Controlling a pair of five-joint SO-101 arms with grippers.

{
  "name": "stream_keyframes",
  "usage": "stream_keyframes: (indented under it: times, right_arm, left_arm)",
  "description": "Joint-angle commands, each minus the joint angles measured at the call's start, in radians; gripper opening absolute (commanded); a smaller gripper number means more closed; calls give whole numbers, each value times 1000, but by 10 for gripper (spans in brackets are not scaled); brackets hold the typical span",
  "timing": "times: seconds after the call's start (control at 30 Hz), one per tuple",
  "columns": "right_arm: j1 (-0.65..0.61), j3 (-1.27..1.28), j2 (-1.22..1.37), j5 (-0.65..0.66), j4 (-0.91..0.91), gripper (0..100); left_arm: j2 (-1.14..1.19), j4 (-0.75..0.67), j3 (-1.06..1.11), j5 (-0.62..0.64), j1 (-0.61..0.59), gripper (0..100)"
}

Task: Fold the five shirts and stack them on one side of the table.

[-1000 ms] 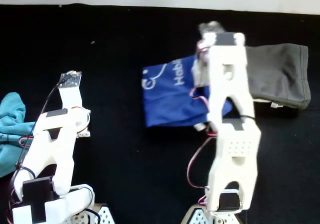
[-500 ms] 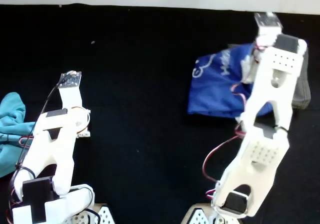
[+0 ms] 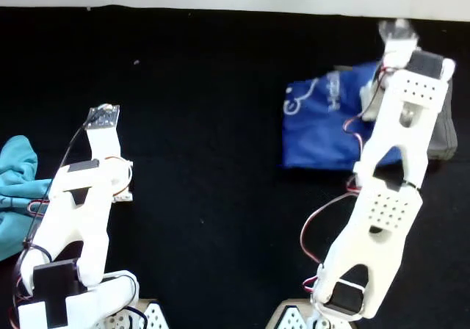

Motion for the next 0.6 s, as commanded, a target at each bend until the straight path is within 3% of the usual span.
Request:
stream_keyframes:
  times: [0.0,0.27,0.57]
  right_arm:
    - [-35,-84,-182,8,16,5]
    - [-30,-82,-338,52,13,5]
    - [157,-85,-50,196,-131,5]
  left_arm:
    - [-1,-34,1,2,-1,8]
    - [-1,-34,1,2,-1,8]
    - [-1,-34,1,2,-1,8]
